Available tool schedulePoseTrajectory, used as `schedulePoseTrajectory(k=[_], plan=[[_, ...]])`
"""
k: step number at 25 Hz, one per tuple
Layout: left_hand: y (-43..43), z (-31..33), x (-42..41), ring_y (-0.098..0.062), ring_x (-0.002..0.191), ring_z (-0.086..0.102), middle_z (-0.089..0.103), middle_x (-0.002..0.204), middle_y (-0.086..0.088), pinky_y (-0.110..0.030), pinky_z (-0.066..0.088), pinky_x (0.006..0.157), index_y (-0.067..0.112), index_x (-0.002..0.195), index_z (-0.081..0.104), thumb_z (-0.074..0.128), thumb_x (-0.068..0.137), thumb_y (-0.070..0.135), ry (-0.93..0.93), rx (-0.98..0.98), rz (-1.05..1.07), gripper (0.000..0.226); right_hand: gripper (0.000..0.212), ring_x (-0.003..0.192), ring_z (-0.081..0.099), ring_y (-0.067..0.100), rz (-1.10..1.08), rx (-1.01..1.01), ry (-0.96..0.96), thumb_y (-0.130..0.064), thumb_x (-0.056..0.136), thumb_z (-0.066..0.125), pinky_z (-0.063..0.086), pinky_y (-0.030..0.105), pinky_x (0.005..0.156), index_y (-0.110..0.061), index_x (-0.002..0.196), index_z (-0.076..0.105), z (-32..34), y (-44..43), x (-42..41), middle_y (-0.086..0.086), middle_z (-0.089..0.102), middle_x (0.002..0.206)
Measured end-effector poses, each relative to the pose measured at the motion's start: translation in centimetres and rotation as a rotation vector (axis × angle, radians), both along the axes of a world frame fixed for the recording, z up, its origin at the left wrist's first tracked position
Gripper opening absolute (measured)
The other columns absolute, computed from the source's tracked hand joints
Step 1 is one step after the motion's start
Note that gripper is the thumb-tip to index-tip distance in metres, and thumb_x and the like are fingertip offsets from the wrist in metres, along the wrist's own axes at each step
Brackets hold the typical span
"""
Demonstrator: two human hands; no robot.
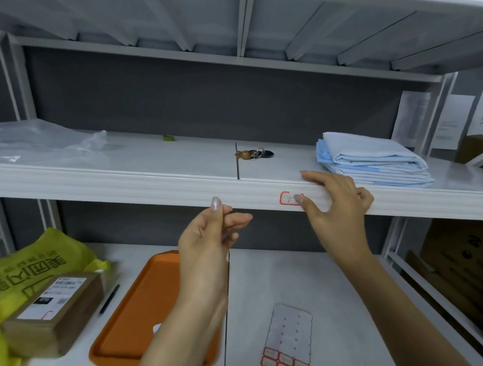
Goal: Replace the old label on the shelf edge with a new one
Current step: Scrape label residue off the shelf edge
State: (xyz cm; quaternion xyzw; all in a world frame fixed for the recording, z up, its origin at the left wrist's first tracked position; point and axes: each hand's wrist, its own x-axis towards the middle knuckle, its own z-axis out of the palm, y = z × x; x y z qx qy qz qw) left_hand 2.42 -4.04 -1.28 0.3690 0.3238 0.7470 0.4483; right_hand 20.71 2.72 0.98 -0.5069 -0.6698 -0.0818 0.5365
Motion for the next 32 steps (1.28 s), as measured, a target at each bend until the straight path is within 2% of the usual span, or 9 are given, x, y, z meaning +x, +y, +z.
schedulePoseTrajectory(k=[3, 6, 10, 15, 21, 25, 27, 29, 32], plan=[[0.1, 0.1, -0.2, -0.014, 0.087, 0.073, 0.077, 0.084, -0.004, -0.026, 0.050, 0.077, 0.024, 0.079, 0.072, 0.055, 0.091, 0.043, 0.063, 0.048, 0.025, 0.028, 0.028, 0.114, 0.047, 0.001, 0.087, 0.085, 0.073, -0.033, 0.081, 0.073, 0.022, 0.027, 0.105, -0.034, 0.105, 0.059, -0.7, 0.3, 0.7, -0.026, 0.055, 0.109], [0.5, 0.3, 0.0, -0.013, 0.085, 0.074, 0.077, 0.084, -0.003, -0.025, 0.049, 0.074, 0.022, 0.077, 0.071, 0.055, 0.089, 0.044, 0.063, 0.035, 0.003, 0.029, 0.021, 0.111, 0.048, -0.001, 0.137, 0.170, 0.096, -0.026, 0.080, 0.074, 0.026, 0.027, 0.104, -0.031, 0.096, 0.062, -1.0, 0.7, 0.7, -0.026, 0.058, 0.109], [1.4, 0.4, 0.7, -0.010, 0.079, 0.074, 0.077, 0.079, -0.001, -0.025, 0.050, 0.074, 0.015, 0.081, 0.059, 0.041, 0.099, 0.039, 0.081, -0.046, -0.083, 0.034, 0.008, 0.112, 0.050, 0.001, 0.124, 0.251, 0.033, -0.020, 0.080, 0.074, 0.029, 0.038, 0.103, -0.022, 0.088, 0.073, -1.5, 1.5, 0.8, -0.014, 0.065, 0.112], [1.8, 0.6, 1.6, -0.010, 0.067, 0.072, 0.074, 0.067, -0.003, -0.025, 0.049, 0.069, 0.014, 0.079, 0.051, 0.033, 0.104, 0.036, 0.064, -0.107, -0.211, 0.037, 0.007, 0.114, 0.045, 0.003, 0.106, 0.402, -0.093, -0.015, 0.085, 0.070, 0.026, 0.035, 0.097, -0.015, 0.090, 0.075, -2.2, 2.5, 1.3, -0.011, 0.061, 0.116], [1.8, 0.8, 2.0, -0.010, 0.059, 0.069, 0.069, 0.057, -0.004, -0.024, 0.050, 0.066, 0.014, 0.076, 0.050, 0.031, 0.105, 0.036, 0.060, -0.148, -0.231, 0.041, 0.009, 0.113, 0.049, 0.013, 0.072, 0.399, -0.112, -0.019, 0.088, 0.066, 0.028, 0.035, 0.097, -0.012, 0.092, 0.071, -2.6, 2.8, 1.0, -0.003, 0.065, 0.117], [2.0, 1.3, 2.0, -0.020, 0.065, 0.071, 0.066, 0.055, -0.007, -0.028, 0.048, 0.065, 0.014, 0.062, 0.041, 0.028, 0.106, 0.034, 0.009, -0.220, -0.299, 0.050, 0.013, 0.116, 0.051, 0.012, 0.112, 0.363, -0.001, -0.023, 0.087, 0.066, 0.034, 0.044, 0.102, -0.012, 0.091, 0.070, -2.4, 1.6, 0.3, -0.007, 0.062, 0.118], [2.1, 1.7, 2.2, -0.019, 0.061, 0.072, 0.068, 0.058, -0.008, -0.028, 0.048, 0.063, 0.015, 0.062, 0.043, 0.030, 0.106, 0.035, -0.057, -0.291, -0.354, 0.050, 0.011, 0.118, 0.053, 0.011, 0.145, 0.272, 0.045, -0.026, 0.086, 0.066, 0.034, 0.049, 0.103, -0.017, 0.092, 0.069, -1.8, 0.7, 0.2, -0.009, 0.064, 0.118], [2.3, 1.8, 2.6, -0.014, 0.063, 0.073, 0.075, 0.069, -0.005, -0.028, 0.050, 0.064, 0.015, 0.071, 0.052, 0.035, 0.105, 0.035, -0.065, -0.341, -0.391, 0.043, 0.010, 0.118, 0.052, 0.006, 0.192, 0.164, 0.078, -0.032, 0.083, 0.066, 0.036, 0.044, 0.105, -0.026, 0.091, 0.068, -0.9, -0.4, 0.3, -0.012, 0.064, 0.119], [2.5, 1.5, 3.0, -0.012, 0.076, 0.075, 0.078, 0.086, -0.005, -0.024, 0.058, 0.063, 0.009, 0.096, 0.065, 0.041, 0.104, 0.029, -0.094, -0.343, -0.425, 0.032, 0.010, 0.114, 0.053, 0.002, 0.279, 0.093, 0.078, -0.036, 0.082, 0.064, 0.039, 0.019, 0.101, -0.030, 0.090, 0.067, 0.4, -2.4, -0.2, -0.012, 0.065, 0.117]])
